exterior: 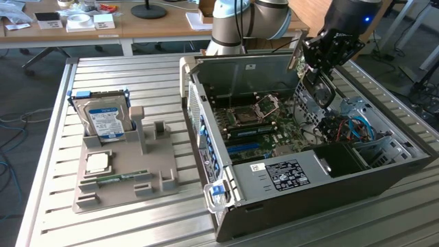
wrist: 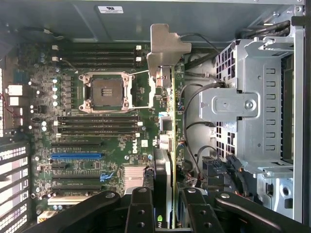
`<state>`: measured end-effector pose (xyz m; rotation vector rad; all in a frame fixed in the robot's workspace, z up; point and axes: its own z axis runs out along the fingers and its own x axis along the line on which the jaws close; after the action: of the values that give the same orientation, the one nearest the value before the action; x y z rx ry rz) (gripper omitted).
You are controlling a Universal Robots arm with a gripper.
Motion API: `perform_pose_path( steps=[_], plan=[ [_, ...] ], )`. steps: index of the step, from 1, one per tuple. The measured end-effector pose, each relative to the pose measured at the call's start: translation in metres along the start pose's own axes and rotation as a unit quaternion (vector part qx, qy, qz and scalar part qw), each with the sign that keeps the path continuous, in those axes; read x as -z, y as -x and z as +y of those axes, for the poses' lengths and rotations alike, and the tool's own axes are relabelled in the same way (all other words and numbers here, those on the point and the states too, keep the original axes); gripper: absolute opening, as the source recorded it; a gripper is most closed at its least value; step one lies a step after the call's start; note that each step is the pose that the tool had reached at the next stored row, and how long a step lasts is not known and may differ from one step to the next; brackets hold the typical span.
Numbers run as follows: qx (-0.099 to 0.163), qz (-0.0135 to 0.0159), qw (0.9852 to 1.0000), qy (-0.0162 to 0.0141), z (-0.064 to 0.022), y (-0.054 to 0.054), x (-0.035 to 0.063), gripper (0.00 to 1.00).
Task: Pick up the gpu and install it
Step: 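Pick up the gpu and move the gpu toward the slot, then insert the gpu into the slot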
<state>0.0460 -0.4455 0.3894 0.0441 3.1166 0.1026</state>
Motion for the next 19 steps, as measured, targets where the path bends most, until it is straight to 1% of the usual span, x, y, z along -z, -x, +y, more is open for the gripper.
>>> perform_pose_path(
  steps=[17,19],
  plan=[
    [0.000,0.0000,1.0000,0.0000,-0.0001,0.0000,-0.0012,0.27],
    [0.007,0.0005,1.0000,0.0001,-0.0001,-0.0001,-0.0012,0.27]
  ],
)
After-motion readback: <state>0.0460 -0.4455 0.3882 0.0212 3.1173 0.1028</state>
